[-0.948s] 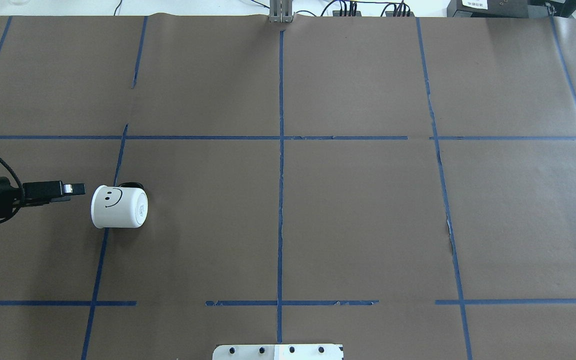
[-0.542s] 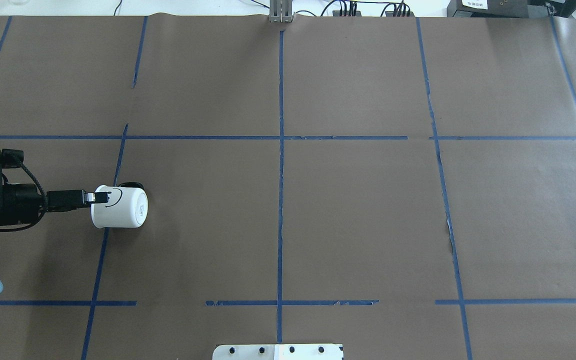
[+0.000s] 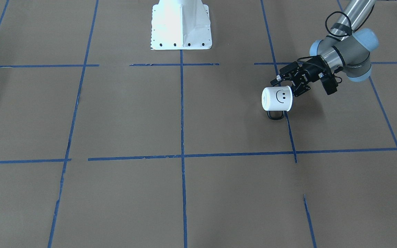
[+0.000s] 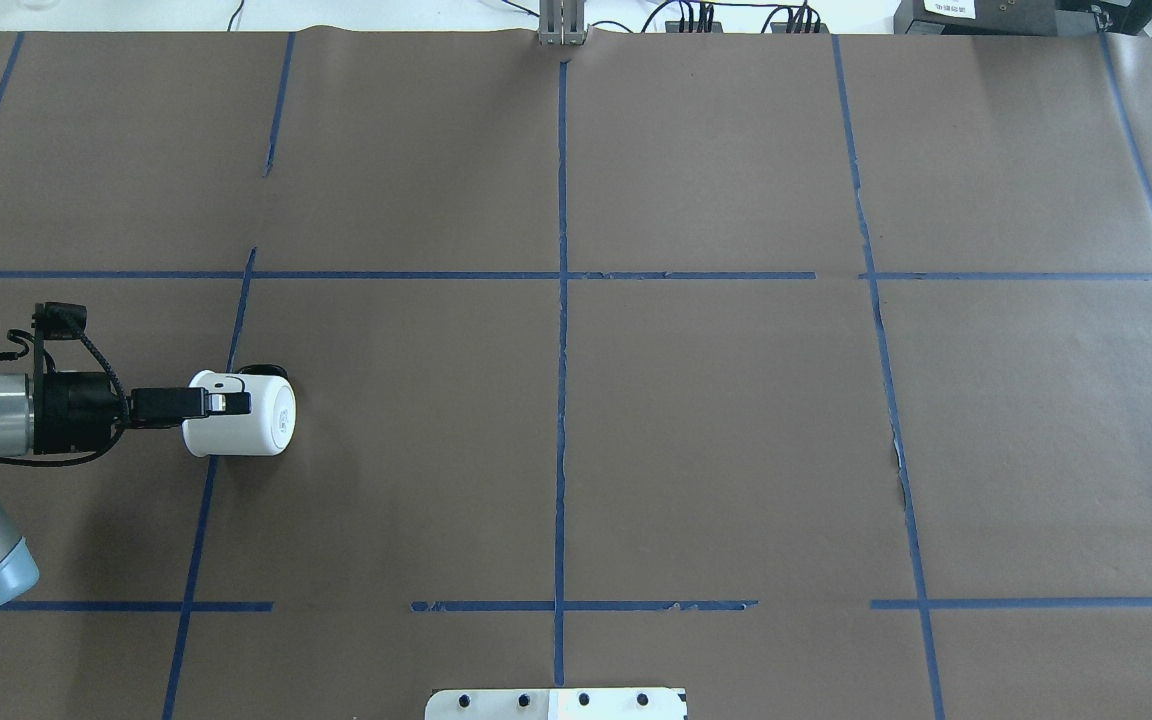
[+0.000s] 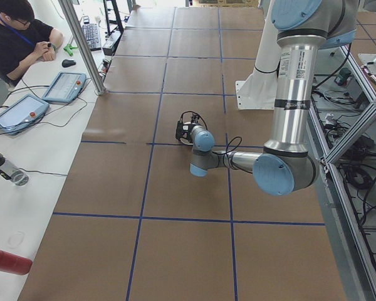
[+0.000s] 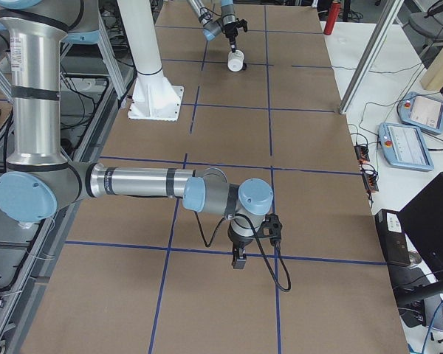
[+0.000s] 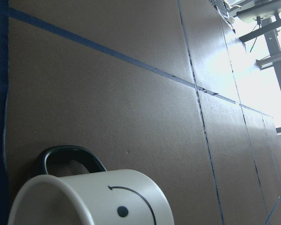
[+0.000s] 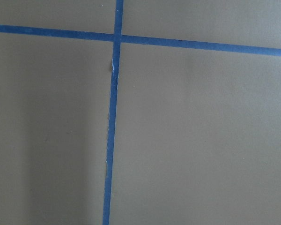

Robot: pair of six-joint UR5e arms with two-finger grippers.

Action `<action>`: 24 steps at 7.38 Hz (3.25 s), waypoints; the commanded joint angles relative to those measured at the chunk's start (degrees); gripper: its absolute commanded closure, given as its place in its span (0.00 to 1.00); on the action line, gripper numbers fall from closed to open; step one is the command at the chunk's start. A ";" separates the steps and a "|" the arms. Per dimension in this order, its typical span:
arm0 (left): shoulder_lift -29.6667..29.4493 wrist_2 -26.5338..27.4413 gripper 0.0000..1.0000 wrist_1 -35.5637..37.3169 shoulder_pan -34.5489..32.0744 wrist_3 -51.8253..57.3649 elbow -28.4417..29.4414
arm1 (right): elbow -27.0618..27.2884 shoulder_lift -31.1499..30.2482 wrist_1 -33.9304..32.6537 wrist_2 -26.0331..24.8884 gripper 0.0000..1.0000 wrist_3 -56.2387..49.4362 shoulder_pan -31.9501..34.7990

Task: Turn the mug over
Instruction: 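Close the left gripper on the mug rim and lift it, then carry the mug toward the table centre, rotating it upright with the left gripper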

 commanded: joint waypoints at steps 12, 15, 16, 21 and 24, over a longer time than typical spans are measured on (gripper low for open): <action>-26.65 -19.29 1.00 65.62 0.03 -14.86 -13.38 | 0.00 0.00 0.00 0.00 0.00 0.00 0.00; -36.61 -19.20 1.00 88.87 3.35 -5.86 -12.06 | 0.00 0.00 0.00 0.00 0.00 0.00 0.00; -39.67 -18.77 1.00 98.95 5.11 0.20 -11.80 | 0.00 0.00 0.00 0.00 0.00 0.00 0.00; -49.20 -18.32 1.00 106.35 7.06 5.80 -0.11 | 0.00 0.00 0.00 0.00 0.00 0.00 0.00; -50.08 -13.96 0.87 105.91 8.02 6.06 0.42 | 0.00 0.00 0.00 0.00 0.00 0.00 0.00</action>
